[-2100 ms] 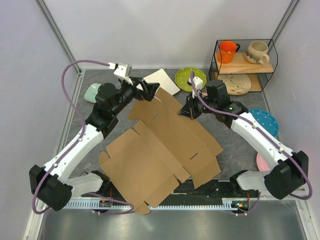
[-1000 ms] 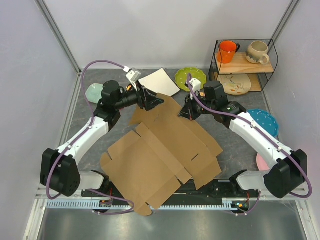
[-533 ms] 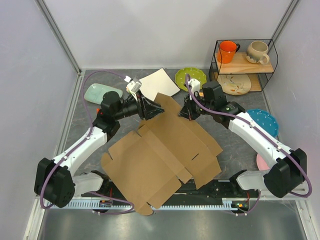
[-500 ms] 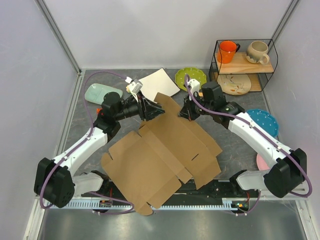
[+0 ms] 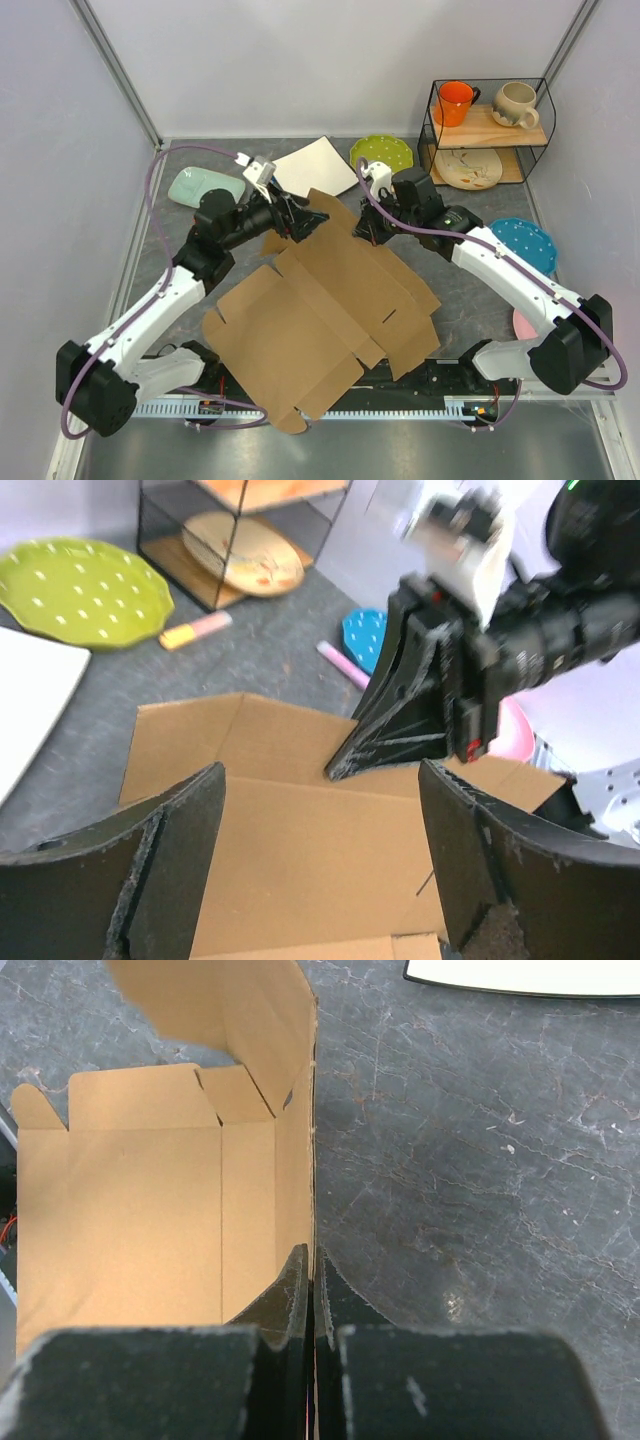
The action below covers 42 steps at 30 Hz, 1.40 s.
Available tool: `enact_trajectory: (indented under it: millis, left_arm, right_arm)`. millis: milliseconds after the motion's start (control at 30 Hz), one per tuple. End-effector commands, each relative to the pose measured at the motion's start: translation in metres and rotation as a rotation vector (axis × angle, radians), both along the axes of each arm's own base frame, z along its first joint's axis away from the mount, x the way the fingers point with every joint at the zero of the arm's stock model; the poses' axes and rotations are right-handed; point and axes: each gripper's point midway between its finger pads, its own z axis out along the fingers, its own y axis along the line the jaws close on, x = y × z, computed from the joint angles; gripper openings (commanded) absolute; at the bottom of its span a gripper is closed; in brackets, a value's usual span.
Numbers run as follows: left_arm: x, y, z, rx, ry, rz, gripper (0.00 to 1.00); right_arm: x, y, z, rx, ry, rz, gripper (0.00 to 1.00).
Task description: Fold the paper box
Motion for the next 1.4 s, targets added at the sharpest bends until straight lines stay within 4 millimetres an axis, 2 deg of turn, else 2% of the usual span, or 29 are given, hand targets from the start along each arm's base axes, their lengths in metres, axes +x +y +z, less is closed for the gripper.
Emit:
enact_trajectory:
  millis: [0,100,233,367,433,667,867,900,967,1033,1067,1133,1367]
  left_arm:
    - [0.007,0.019,0.065,-0.054,-0.092,0.129,0.85]
    - [0.017,0.019,0.047,-0.065,0.052,0.183,0.84]
    - [0.04,0.027,0.026,-0.017,0.153,0.305,0.84]
    - [0.052,0.02,0.022,0.023,0.199,0.306,0.84]
    - [0.058,0.018,0.015,0.043,0.211,0.311,0.85]
    - [0.071,0.011,0.01,0.044,0.182,0.301,0.88]
    - [0.068,0.002,0.001,0.044,0.192,0.251,0.88]
    - [0.068,0.001,0.004,0.032,0.177,0.241,0.88]
    - [0.064,-0.001,-0.001,0.03,0.184,0.221,0.86]
    - [0.056,-0.005,0.006,0.002,0.171,0.18,0.83]
    - [0.052,-0.005,0.001,0.002,0.179,0.167,0.82]
    - [0.043,-0.006,0.005,-0.02,0.174,0.136,0.76]
    - [0.023,-0.005,-0.012,-0.032,0.203,0.091,0.56]
  right_arm:
    - [0.005,0.002,0.022,0.022,-0.068,0.002,0.0]
    - [0.004,0.002,0.024,0.026,-0.07,0.008,0.0]
    - [0.002,0.002,0.026,0.029,-0.073,0.013,0.0]
    - [0.0,0.0,0.024,0.022,-0.076,0.017,0.0]
    - [-0.001,0.001,0.024,0.025,-0.072,0.022,0.0]
    - [-0.005,0.0,0.023,0.029,-0.069,0.033,0.0]
    - [-0.006,0.001,0.02,0.032,-0.066,0.038,0.0]
    - [-0.006,0.001,0.02,0.032,-0.065,0.037,0.0]
    - [-0.006,0.0,0.021,0.033,-0.066,0.037,0.0]
    - [-0.007,0.0,0.019,0.031,-0.064,0.036,0.0]
    - [-0.007,0.0,0.019,0.031,-0.064,0.036,0.0]
    - [-0.006,0.0,0.019,0.031,-0.063,0.034,0.0]
    - [-0.004,0.002,0.016,0.028,-0.059,0.033,0.0]
